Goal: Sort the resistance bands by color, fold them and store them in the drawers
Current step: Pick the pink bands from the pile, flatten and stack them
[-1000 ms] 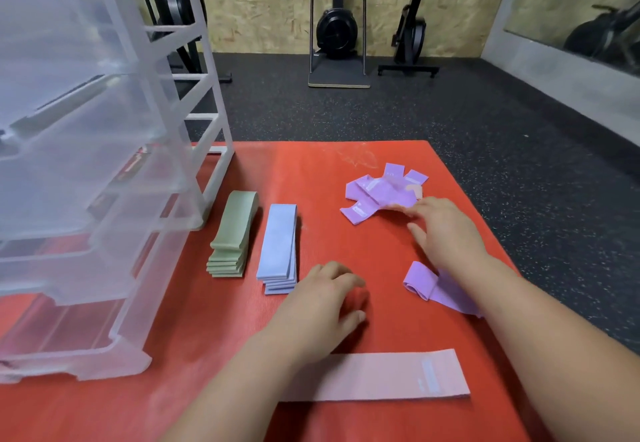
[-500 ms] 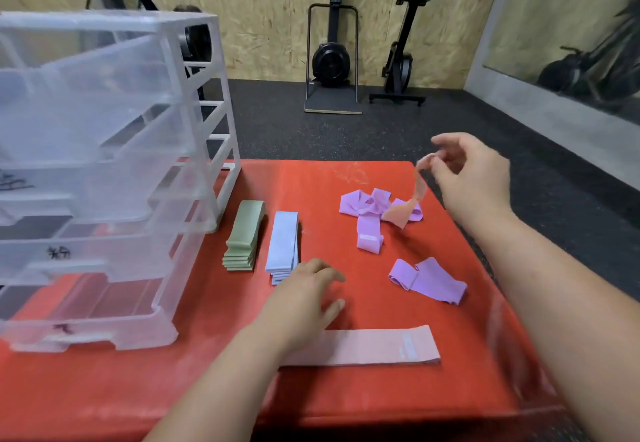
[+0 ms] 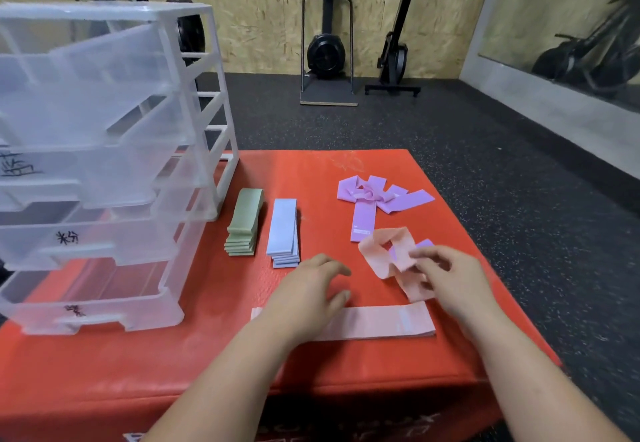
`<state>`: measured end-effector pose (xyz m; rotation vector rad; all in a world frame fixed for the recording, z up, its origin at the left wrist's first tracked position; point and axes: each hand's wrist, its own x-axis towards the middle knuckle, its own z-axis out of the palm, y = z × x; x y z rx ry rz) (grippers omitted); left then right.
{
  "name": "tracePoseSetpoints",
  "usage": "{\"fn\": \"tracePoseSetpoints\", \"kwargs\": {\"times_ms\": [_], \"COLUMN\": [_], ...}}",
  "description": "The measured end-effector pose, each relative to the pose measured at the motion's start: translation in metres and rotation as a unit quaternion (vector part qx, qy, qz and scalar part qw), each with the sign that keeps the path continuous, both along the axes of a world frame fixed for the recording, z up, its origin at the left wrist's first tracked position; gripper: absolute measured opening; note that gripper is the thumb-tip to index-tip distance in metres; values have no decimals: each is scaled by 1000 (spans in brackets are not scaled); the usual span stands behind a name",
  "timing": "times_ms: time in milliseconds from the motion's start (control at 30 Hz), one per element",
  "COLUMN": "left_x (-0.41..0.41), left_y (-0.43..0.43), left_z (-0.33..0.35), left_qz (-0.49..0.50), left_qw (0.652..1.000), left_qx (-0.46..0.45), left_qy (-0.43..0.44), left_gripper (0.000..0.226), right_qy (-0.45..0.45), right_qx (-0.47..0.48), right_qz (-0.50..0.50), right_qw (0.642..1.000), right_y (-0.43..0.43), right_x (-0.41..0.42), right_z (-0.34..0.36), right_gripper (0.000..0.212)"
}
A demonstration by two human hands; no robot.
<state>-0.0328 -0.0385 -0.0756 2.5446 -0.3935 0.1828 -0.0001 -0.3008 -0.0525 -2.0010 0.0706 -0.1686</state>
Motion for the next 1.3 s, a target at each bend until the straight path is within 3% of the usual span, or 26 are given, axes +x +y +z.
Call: {"fn": "tracePoseSetpoints", "kwargs": {"times_ms": [100, 400, 533, 633, 800, 867, 1033, 1200, 1300], "left_x": [4, 22, 29, 36, 47, 47, 48, 52, 52], "left_y": [-2, -17, -24, -27, -21, -18, -11, 1, 6], "left_z": [-1, 13, 17, 17, 10, 10, 8, -2, -1], "left_qz": [1, 6, -5, -11, 15, 28, -18, -24, 0], "left_qw": [1000, 972, 955, 949, 962, 969, 986, 995, 992], "left_qx": [-29, -233, -296, -314, -274, -244, -166, -2, 19], "left_qy": [0, 3, 22, 30, -2, -26, -7, -97, -125], "left_gripper": [36, 42, 51, 43, 3, 3, 20, 28, 24], "right_qy": [-57, -12, 4, 2, -72, -82, -88, -145, -166], "right_qx": [15, 236, 218, 201, 31, -24, 28, 63, 107], "right_qz": [33, 126, 168, 210, 181, 190, 192, 158, 103], "right_qw": [998, 963, 961, 957, 980, 978, 977, 975, 975], "right_y": [7, 19, 29, 35, 33, 31, 33, 27, 17], "right_x": [-1, 21, 24, 22, 29, 28, 26, 22, 22], "right_z": [18, 28, 28, 30, 27, 27, 31, 39, 43], "right_gripper": [6, 37, 41, 43, 37, 24, 17, 20, 19]}}
